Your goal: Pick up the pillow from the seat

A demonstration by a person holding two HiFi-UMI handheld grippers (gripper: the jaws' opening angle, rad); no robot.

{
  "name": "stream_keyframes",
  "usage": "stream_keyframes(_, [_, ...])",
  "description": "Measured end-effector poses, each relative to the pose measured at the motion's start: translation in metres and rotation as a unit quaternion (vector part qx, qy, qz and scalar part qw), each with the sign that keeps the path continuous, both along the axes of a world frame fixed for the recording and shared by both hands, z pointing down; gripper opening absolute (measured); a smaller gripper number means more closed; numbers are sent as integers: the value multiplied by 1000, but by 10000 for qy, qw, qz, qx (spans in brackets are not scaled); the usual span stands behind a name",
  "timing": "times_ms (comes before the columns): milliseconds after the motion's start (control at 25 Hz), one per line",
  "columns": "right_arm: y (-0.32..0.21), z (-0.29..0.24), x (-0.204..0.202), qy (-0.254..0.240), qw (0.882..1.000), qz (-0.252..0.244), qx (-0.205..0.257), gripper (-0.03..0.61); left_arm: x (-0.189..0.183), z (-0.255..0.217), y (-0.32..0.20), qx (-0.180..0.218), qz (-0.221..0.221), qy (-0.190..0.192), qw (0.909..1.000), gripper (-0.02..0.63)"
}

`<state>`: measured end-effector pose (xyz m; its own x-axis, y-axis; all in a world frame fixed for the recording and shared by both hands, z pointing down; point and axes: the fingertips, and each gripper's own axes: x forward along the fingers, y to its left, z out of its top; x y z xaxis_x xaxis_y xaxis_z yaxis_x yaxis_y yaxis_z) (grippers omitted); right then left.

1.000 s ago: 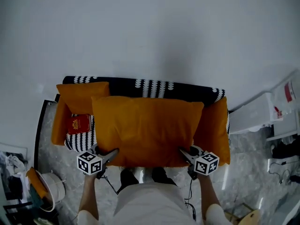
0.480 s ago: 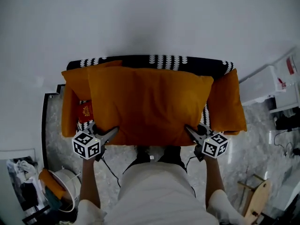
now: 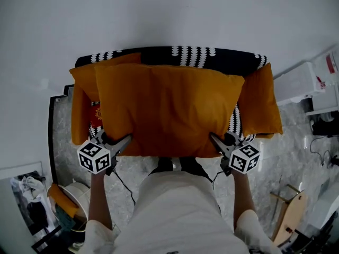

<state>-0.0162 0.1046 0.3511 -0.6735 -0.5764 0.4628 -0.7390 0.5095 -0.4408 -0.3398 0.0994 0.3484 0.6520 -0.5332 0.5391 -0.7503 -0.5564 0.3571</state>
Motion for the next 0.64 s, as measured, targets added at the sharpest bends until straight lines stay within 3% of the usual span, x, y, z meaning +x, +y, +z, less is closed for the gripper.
stream_keyframes(640, [-5, -10, 39, 70, 10000, 17, 39, 117, 42, -9, -6, 46, -12, -2, 10000, 276])
